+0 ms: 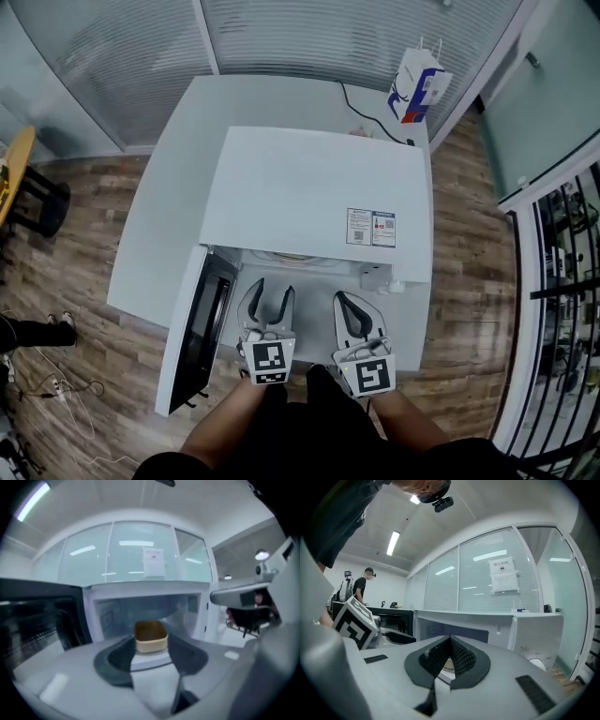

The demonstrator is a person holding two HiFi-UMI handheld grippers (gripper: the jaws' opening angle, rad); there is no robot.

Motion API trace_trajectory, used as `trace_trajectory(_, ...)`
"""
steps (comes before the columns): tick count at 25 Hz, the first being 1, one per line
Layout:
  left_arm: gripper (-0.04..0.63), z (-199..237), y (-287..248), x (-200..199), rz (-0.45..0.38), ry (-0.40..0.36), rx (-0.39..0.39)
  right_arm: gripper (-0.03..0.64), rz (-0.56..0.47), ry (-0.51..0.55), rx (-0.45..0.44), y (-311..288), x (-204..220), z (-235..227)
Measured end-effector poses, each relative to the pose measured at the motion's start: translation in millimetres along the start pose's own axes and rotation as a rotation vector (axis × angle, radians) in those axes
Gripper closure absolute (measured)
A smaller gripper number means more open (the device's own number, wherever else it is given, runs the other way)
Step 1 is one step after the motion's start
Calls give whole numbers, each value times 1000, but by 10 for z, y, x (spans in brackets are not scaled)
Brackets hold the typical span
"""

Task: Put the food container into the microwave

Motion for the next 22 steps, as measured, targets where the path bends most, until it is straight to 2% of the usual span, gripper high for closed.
trace_trajectory(4, 567, 110, 283, -138, -42, 4, 1, 618, -24, 22, 17, 67, -195, 124)
trace_trajectory(5, 589, 127, 337, -169, -48, 5, 7, 618, -31, 27, 20, 82, -240, 155)
trace_trajectory(9, 589, 173, 538, -287, -73, 12, 44, 618, -31, 52, 33, 133, -378, 267)
trace_trajectory(14, 589, 215, 713, -371, -90, 36, 96, 618, -22, 28, 13, 157, -495, 382)
trace_trajectory(22, 589, 257, 801, -395, -89, 49, 101, 618, -75, 88, 73, 243, -811, 361)
Point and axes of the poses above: the fingertips, and each gripper's own axes: y backward along the fingers, z to its left, x out of its underside, the point moved 4 cm from there along y, backward along the fingers, and after that the axes turned 8 degrees about -x, right-handed, at the moved point
